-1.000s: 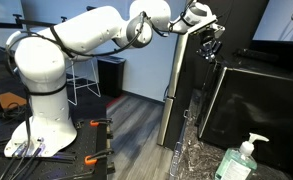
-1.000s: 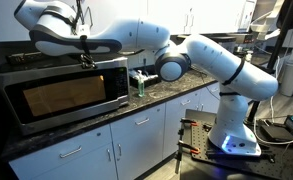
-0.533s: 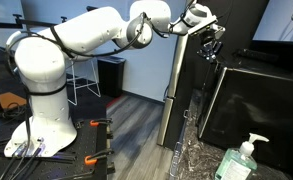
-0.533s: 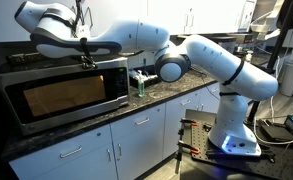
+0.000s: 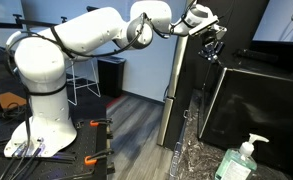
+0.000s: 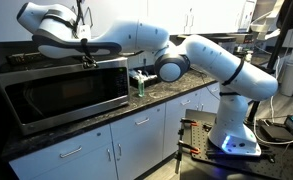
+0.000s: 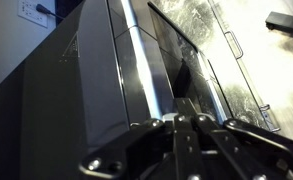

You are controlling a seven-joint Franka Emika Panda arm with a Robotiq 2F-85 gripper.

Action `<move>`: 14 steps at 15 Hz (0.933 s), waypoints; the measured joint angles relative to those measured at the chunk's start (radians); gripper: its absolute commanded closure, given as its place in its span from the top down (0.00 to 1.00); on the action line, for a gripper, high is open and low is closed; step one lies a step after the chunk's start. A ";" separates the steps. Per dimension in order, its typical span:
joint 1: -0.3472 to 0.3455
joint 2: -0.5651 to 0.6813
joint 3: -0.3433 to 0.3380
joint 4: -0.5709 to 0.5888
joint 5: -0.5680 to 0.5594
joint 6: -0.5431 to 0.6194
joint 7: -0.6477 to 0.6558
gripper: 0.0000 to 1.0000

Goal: Close the microwave door

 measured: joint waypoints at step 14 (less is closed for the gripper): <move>0.025 -0.049 0.060 0.011 0.082 -0.060 -0.032 0.00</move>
